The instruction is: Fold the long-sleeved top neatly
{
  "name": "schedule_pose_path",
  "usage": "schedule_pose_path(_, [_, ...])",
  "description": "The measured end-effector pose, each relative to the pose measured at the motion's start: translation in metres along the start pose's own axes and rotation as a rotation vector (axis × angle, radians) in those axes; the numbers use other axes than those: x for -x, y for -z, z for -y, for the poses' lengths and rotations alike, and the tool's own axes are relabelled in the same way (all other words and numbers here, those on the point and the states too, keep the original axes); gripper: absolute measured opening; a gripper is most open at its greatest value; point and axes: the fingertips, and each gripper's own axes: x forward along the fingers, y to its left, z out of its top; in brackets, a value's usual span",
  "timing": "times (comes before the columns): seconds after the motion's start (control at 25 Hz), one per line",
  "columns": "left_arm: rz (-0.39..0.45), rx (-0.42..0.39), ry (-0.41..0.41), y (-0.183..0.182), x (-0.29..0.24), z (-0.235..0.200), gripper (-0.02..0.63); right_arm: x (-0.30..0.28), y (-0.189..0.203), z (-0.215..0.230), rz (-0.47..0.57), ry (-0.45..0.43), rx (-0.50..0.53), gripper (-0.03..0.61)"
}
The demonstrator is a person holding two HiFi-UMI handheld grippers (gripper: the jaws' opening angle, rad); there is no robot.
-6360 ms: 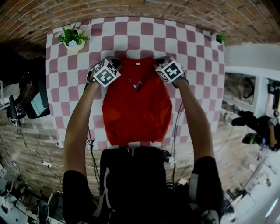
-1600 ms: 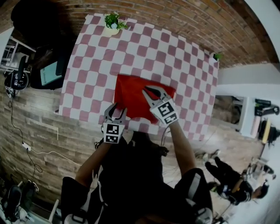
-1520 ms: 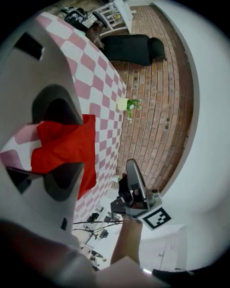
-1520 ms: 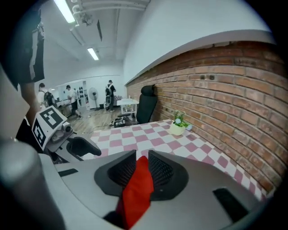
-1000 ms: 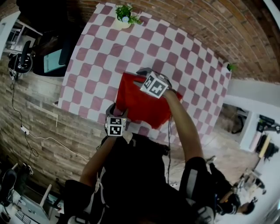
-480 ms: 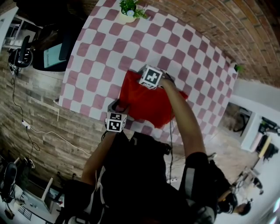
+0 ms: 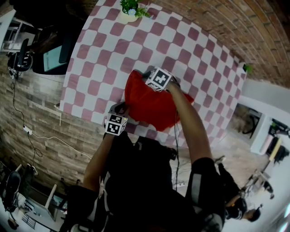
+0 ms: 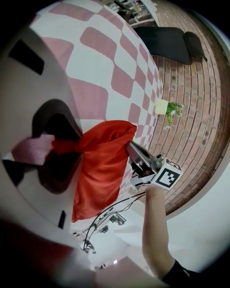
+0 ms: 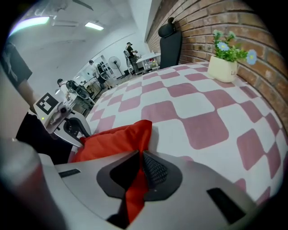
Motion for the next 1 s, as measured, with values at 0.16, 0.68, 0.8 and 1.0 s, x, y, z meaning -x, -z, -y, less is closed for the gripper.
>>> schedule_pose_path(0.16, [-0.018,-0.085,0.006,-0.010,-0.001,-0.015,0.095,0.006,0.007,0.009,0.037,0.041,-0.065,0.026])
schedule_pose_path(0.68, [-0.122,-0.523,0.121,-0.102,-0.052,-0.035,0.086,0.060,0.090,0.053,0.177,0.202,-0.385,0.023])
schedule_pose_path(0.8, [-0.161,-0.646,0.167,-0.124,-0.068,-0.025,0.086,0.074,0.117,0.057,0.218,0.238,-0.473,0.023])
schedule_pose_path(1.0, [-0.205,-0.827,0.244,-0.159,-0.103,0.002,0.086,0.099,0.168,0.056,0.267,0.301,-0.608,0.023])
